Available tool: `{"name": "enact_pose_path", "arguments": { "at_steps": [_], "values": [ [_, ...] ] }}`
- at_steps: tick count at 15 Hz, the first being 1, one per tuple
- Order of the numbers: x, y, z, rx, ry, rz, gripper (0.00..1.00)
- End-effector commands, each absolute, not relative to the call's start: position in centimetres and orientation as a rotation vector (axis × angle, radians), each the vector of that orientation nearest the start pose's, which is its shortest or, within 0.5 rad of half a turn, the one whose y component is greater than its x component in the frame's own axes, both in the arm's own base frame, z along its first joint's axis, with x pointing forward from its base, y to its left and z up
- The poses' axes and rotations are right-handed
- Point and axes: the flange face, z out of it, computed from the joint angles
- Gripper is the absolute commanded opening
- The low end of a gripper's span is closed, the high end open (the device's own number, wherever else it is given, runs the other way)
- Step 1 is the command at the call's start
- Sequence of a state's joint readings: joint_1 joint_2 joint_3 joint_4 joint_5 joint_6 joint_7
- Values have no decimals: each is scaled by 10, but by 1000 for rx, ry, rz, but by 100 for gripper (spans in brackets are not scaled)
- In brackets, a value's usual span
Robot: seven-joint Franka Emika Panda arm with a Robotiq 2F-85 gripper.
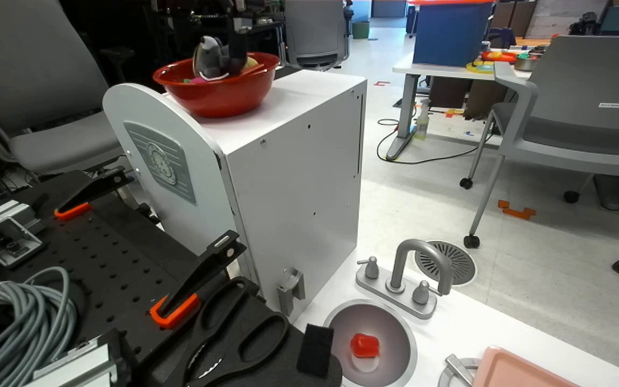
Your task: Remove the gray toy from the bowl and put in it in the toy sink
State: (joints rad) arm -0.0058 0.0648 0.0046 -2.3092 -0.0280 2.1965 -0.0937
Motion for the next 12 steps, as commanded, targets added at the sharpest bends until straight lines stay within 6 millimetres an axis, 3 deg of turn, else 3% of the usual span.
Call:
{"name": "enact_pose_path", "arguments": {
  "at_steps": [1, 12],
  "values": [
    [502, -7, 304, -3096, -164, 300, 100],
    [503, -28, 311, -3141, -74, 346, 100]
  ]
}}
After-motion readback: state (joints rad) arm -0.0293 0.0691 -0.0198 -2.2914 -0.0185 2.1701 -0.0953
